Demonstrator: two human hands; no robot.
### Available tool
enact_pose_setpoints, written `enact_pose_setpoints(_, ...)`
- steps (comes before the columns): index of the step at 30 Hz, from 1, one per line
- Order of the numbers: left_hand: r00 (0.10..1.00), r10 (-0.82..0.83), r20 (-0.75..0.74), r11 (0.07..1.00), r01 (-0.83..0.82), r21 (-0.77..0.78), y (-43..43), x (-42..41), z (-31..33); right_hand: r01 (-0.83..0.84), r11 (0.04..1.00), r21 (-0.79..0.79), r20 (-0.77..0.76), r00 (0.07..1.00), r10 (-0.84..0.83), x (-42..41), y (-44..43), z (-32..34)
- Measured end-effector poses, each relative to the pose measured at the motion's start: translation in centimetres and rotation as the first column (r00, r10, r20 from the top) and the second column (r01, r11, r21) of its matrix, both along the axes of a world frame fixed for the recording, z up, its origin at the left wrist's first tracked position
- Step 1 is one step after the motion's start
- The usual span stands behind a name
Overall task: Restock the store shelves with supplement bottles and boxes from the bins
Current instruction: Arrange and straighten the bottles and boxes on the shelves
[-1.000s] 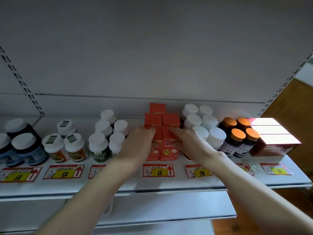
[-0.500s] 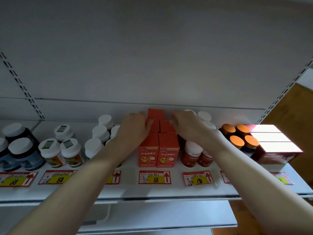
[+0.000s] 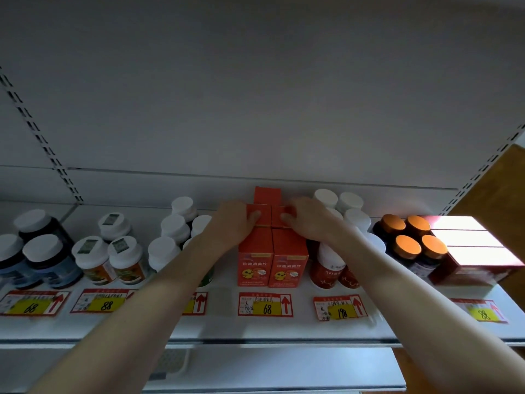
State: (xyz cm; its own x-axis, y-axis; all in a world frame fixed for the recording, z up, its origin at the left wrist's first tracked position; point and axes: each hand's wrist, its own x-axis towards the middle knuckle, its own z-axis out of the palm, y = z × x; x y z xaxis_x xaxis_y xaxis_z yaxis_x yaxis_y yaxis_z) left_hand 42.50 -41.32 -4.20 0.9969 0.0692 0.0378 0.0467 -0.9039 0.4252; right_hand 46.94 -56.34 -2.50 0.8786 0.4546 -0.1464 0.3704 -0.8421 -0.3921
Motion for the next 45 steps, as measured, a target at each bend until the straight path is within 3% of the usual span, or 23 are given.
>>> enact_pose_setpoints(10,0.998,-0.036,-0.042,0.999,0.035,-0.011,0.0,-0.3,0.5,-0.053,0.998,-0.046,0.001,0.999,0.053,-0.1,0.1,0.2)
enact_pose_setpoints(13,1.0,0.026,-0.014,1.0,-0.026,-0.013,0.8,0.4,1.0,-0.021,0.999,-0.045,0.108,0.994,0.026,0.3,0.0,1.5)
enact_pose_setpoints(15,0.994,0.103,0.044,0.994,-0.102,-0.034,1.5,1.6,1.0,0.025,0.999,0.045,0.19,0.981,-0.033,1.2,0.4,2.0)
enact_pose_setpoints(17,0.987,0.155,0.049,0.985,-0.151,-0.087,1.8,2.9,0.8,0.037,0.995,0.09,0.214,0.975,-0.056,2.3,1.2,2.0)
enact_pose_setpoints(22,0.988,0.14,-0.06,0.949,-0.151,-0.276,1.2,4.4,0.2,0.073,0.997,-0.021,0.088,0.994,-0.071,4.1,3.0,0.4)
enact_pose_setpoints(31,0.989,0.15,0.003,0.945,-0.143,-0.295,3.0,4.7,-0.3,0.052,0.988,0.144,0.06,0.996,-0.061,4.9,4.3,0.2)
enact_pose_setpoints(38,0.995,0.078,-0.065,0.964,-0.091,-0.248,2.9,4.1,-0.5,0.027,0.994,0.11,0.084,0.996,-0.036,4.6,4.3,-0.9)
enact_pose_setpoints(45,0.996,0.085,-0.031,0.989,-0.088,-0.117,2.2,3.6,-0.4,0.03,0.989,0.145,0.102,0.994,-0.045,4.5,4.0,-1.6)
